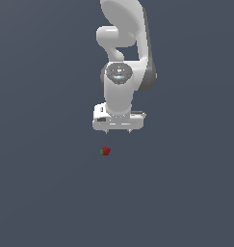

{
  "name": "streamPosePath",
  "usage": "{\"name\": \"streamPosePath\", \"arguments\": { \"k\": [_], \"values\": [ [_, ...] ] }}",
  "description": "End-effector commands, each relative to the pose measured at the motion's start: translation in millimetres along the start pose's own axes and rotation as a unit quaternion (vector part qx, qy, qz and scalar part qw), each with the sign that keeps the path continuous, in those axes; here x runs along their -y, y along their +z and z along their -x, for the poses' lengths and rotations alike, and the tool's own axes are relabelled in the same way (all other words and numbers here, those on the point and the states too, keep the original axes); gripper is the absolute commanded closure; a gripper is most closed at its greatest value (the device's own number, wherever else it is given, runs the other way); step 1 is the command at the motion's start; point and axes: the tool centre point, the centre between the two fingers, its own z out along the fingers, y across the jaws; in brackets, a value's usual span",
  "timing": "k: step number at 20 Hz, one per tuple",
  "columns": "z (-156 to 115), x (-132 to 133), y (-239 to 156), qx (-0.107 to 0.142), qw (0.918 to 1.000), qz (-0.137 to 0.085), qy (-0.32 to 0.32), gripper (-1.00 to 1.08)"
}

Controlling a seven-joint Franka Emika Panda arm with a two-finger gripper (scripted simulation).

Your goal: Pick up the object and move it to a goal position.

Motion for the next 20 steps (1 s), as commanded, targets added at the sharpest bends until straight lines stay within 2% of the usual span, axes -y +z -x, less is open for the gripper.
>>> {"name": "streamPosePath", "arguments": {
  "k": [1,10,20],
  "values": [
    [0.0,0.0,0.0,0.000,1.0000,0.000,0.000,-0.92],
    [-9.0,15.3,-23.0,-0.013,0.9998,0.005,-0.014,-0.92],
    [-9.8,12.2,-19.1,-0.013,0.9994,0.006,-0.032,-0.92]
  ]
}}
